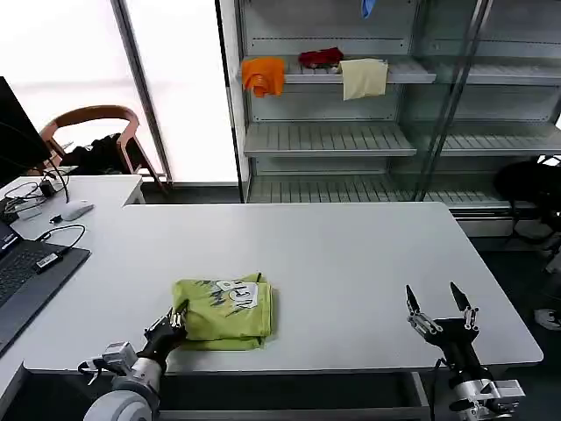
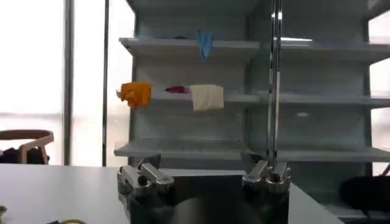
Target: Fold and organize the clothes.
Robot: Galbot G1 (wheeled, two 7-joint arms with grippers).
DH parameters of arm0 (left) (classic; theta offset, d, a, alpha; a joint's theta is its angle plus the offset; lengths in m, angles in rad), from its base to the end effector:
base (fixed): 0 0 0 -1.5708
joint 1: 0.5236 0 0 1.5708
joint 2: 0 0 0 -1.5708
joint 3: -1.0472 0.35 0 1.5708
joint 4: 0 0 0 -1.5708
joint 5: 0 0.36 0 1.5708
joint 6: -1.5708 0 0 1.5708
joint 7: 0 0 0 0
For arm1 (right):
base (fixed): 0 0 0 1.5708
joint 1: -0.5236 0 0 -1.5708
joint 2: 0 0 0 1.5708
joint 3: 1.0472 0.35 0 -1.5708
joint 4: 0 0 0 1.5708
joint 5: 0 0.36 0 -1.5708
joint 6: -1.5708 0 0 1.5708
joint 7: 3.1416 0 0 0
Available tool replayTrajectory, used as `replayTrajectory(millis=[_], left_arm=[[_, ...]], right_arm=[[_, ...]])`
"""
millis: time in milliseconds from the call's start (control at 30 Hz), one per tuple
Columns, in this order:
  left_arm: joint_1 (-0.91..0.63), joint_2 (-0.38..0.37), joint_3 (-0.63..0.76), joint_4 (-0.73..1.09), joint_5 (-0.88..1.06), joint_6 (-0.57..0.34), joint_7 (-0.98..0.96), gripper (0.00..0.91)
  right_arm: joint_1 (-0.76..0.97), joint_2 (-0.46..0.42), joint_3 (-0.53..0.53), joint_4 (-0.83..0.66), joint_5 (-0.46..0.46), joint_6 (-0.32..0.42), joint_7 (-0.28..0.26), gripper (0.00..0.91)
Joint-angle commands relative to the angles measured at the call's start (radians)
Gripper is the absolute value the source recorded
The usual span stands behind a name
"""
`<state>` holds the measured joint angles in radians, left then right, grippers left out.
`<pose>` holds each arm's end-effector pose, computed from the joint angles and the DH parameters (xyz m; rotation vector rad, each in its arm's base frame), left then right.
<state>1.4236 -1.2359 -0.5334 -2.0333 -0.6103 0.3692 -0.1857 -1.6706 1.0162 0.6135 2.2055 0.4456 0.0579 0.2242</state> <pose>0.2342 0.0652 -0.2838 -0.0254 -2.7782 0.3338 0.1746 -0.0940 -0.2517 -0.0491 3.0989 -0.0692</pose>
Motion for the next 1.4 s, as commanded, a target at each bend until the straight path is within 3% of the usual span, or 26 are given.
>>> replayTrajectory(millis=[33, 267, 467, 567, 667, 767, 867, 967, 1067, 1200, 1400], left_arm=[[0.0, 0.042, -0.03, -0.016, -0.004, -0.016, 0.003, 0.0], [0.019, 0.197, -0.182, -0.032, -0.049, -0.016, 0.019, 0.0], [0.017, 0.401, -0.399, -0.02, -0.088, -0.011, 0.075, 0.0], [-0.003, 0.481, -0.486, -0.012, -0.058, -0.014, 0.113, 0.0], [-0.026, 0.511, -0.508, -0.04, 0.059, -0.035, 0.205, 0.0], [-0.017, 0.476, -0.417, -0.056, 0.25, -0.105, 0.271, 0.0], [0.01, 0.391, -0.215, -0.009, 0.48, -0.218, 0.323, 0.0], [-0.007, 0.266, 0.058, 0.145, 0.649, -0.352, 0.324, 0.0], [-0.026, 0.136, 0.218, 0.256, 0.752, -0.398, 0.312, 0.0], [-0.055, 0.031, 0.315, 0.238, 0.758, -0.373, 0.299, 0.0], [-0.158, 0.06, 0.355, 0.096, 0.607, -0.19, 0.232, 0.0]], right_arm=[[0.002, 0.001, 0.001, 0.0, 0.0, 0.0, 0.001, 0.907], [0.014, -0.003, -0.003, -0.005, 0.001, -0.001, 0.001, 0.907], [0.026, -0.002, -0.016, -0.011, 0.001, -0.001, 0.001, 0.907], [0.029, -0.003, -0.019, -0.015, 0.002, 0.0, 0.001, 0.907], [0.033, -0.002, -0.021, -0.018, 0.002, 0.0, 0.001, 0.907], [0.033, -0.002, -0.02, -0.016, 0.002, 0.0, 0.002, 0.907], [0.029, -0.004, -0.013, -0.011, 0.006, 0.001, 0.002, 0.907], [0.026, -0.003, -0.009, -0.013, 0.007, 0.005, 0.002, 0.907], [0.024, -0.001, -0.01, -0.016, 0.005, 0.005, 0.001, 0.907], [0.027, -0.002, -0.012, -0.019, 0.004, 0.003, 0.0, 0.907], [0.037, 0.002, -0.021, -0.026, 0.0, 0.0, -0.001, 0.907]])
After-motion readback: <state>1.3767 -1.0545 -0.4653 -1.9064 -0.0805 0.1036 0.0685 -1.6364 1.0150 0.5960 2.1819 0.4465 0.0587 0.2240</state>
